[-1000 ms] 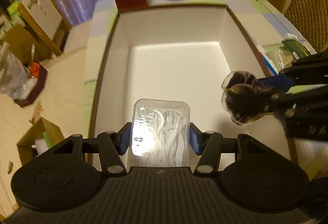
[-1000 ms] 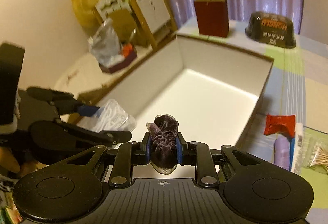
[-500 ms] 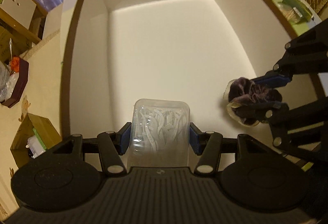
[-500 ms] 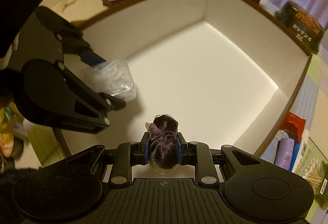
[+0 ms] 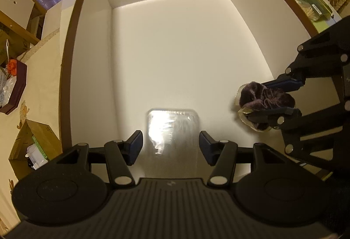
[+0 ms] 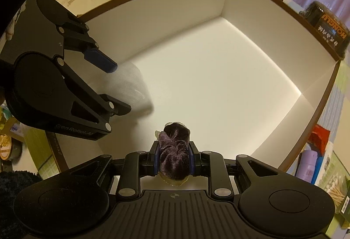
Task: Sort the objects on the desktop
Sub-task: 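Carry both items over the cardboard box and open both grippers to drop them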
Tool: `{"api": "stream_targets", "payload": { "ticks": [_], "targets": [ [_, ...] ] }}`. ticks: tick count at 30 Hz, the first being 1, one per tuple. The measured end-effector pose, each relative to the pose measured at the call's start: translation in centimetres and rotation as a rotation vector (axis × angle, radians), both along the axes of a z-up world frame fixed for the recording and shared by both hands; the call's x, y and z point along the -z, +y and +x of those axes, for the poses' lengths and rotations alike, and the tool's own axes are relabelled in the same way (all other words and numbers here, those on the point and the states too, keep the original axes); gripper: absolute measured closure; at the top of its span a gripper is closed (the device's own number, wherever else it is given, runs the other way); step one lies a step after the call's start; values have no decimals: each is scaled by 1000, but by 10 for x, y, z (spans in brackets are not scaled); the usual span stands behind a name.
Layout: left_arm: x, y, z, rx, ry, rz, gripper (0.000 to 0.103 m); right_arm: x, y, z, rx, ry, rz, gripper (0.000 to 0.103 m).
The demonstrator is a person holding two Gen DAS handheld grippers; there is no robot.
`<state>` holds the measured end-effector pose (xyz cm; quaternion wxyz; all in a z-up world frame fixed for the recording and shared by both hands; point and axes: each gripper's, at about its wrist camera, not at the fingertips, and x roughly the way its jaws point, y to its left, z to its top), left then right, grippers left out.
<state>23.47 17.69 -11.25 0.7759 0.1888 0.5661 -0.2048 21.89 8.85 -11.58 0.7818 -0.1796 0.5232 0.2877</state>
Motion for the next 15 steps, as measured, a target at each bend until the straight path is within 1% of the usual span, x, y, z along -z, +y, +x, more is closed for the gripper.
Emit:
{"api": "stream_targets", "payload": {
  "ticks": [1, 2, 4, 5, 12, 15],
  "targets": [
    [-1, 0, 1, -3, 1, -4, 48, -2, 0, 0, -6, -13, 5, 51],
    [-2, -1, 1, -5, 4, -7, 45, -4, 1, -1, -15, -32, 9, 39],
    [-3, -4, 1, -7, 8, -12, 40, -8, 2, -2, -31, -61, 13, 39],
    [-4, -4, 0, -8, 8, -14, 38, -8, 1, -1, -32, -62, 14, 39],
    [-14, -7, -8, -18, -9, -19, 32, -13, -4, 2, -31, -70, 7, 39],
    [-18, -8, -11, -27, -19, -18, 30, -20, -5, -10, -25, -72, 12, 39]
  ]
}}
